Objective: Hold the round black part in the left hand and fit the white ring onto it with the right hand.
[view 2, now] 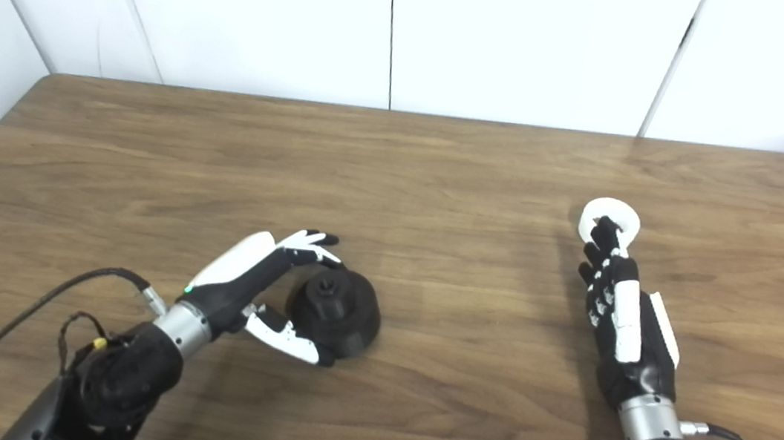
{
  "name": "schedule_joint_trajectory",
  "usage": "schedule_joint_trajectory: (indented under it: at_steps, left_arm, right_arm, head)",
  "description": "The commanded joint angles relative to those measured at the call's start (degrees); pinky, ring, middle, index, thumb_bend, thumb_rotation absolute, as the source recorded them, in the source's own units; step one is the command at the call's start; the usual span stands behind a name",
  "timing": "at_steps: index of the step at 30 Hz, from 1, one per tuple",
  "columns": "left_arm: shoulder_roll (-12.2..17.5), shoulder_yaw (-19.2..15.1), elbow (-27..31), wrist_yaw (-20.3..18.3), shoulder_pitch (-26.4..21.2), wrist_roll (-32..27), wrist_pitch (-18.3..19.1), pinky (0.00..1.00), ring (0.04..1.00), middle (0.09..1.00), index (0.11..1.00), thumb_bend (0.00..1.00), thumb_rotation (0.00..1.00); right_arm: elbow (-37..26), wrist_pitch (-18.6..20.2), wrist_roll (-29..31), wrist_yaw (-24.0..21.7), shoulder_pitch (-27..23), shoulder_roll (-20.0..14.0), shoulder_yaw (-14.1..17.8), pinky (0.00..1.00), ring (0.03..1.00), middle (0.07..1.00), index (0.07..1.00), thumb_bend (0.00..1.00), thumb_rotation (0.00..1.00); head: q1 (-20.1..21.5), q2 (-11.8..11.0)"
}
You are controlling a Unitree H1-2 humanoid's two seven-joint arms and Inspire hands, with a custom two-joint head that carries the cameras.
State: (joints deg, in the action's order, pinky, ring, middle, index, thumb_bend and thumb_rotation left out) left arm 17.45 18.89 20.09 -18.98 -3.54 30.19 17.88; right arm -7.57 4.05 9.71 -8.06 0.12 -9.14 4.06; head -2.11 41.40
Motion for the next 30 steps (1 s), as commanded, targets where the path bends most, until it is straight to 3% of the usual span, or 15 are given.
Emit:
schedule_joint_trajectory:
  at_steps: [1,11,30]
  left_arm:
    - [-0.3,0.2,1.9,1.1,-0.5,1.1,-1.8,0.94,1.0,0.954,0.676,0.87,0.25]
    - [-4.0,1.6,2.0,3.0,2.8,2.8,-4.9,0.92,1.0,0.955,0.673,0.87,0.23]
    - [-3.4,2.7,0.6,3.0,3.1,7.2,-8.7,0.91,1.0,0.954,0.668,0.89,0.25]
  right_arm:
    - [-2.5,-0.8,0.1,0.4,-1.7,0.4,0.0,1.0,1.0,0.995,1.0,0.68,1.0]
    - [-2.4,-0.9,0.6,0.3,-1.5,0.8,0.2,1.0,1.0,0.996,1.0,0.69,1.0]
    - [-3.7,-0.1,1.2,0.2,-2.4,0.7,0.6,1.0,1.0,0.995,1.0,0.71,1.0]
  head:
    - [0.1,0.1]
    - [0.5,0.2]
    - [1.9,1.2]
